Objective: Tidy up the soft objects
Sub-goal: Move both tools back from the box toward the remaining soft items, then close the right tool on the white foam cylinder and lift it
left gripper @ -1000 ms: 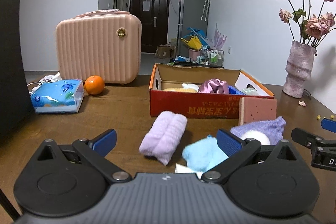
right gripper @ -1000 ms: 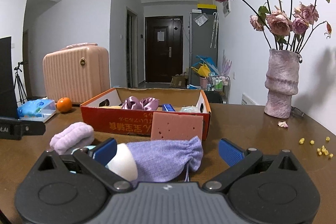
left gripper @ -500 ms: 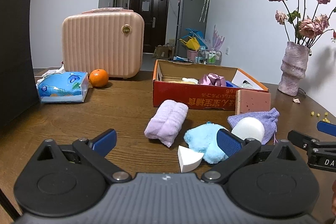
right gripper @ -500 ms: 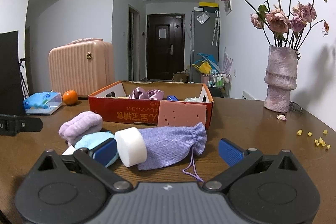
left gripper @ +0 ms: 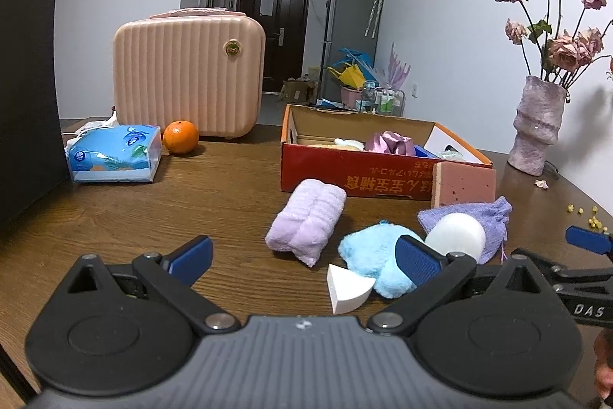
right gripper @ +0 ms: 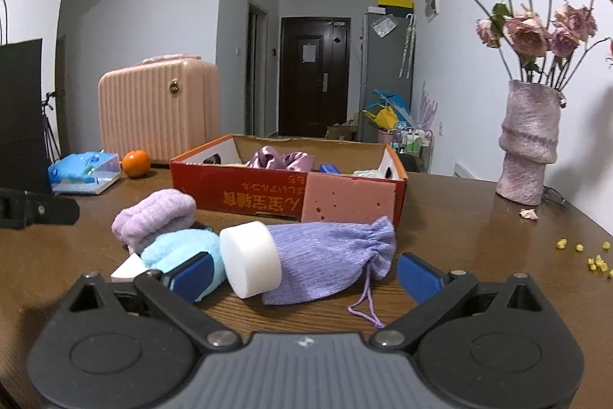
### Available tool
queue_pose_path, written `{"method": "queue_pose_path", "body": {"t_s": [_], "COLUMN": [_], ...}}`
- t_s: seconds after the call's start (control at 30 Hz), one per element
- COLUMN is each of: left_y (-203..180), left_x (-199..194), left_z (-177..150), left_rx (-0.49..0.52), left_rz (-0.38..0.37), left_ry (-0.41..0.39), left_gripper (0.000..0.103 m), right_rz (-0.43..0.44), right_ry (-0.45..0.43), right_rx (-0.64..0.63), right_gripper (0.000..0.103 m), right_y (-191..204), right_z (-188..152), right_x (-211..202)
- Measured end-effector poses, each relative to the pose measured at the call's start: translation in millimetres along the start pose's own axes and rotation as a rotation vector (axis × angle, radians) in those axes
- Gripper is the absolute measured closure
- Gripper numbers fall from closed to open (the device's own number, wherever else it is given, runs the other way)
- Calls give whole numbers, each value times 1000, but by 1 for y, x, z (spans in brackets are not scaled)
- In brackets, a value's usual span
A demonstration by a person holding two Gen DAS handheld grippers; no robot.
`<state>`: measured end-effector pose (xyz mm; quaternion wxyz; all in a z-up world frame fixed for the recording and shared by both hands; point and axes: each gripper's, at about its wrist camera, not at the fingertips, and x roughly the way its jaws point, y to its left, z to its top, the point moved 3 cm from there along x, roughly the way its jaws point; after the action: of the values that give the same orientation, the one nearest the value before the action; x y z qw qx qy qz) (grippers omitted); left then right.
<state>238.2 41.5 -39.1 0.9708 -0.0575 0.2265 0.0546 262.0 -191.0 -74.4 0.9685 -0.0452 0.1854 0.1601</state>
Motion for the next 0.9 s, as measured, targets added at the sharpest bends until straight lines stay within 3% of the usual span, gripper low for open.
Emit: {"method": "queue_pose_path", "body": {"t_s": [0.57,0.7,0.83,0.9], "left_y": [28,35,37,36], "left_x": [12,16,18,18], "left_z": [2,3,3,2], "left_rx": [-20,-36,-42,-39], "left_rz": [48,47,42,39], "left_ry": [20,34,42,43], "left_gripper": [0,0,0,0], "right_rz": [70,81,108,116], "right_ry": [81,112,137,142], "right_rx": [-48,-50,-40,-42], "right_gripper": [21,34,58,60], "right_y": [28,29,30,31], "right_z": [6,6,5,5], "right_x": [62,75,84,85]}}
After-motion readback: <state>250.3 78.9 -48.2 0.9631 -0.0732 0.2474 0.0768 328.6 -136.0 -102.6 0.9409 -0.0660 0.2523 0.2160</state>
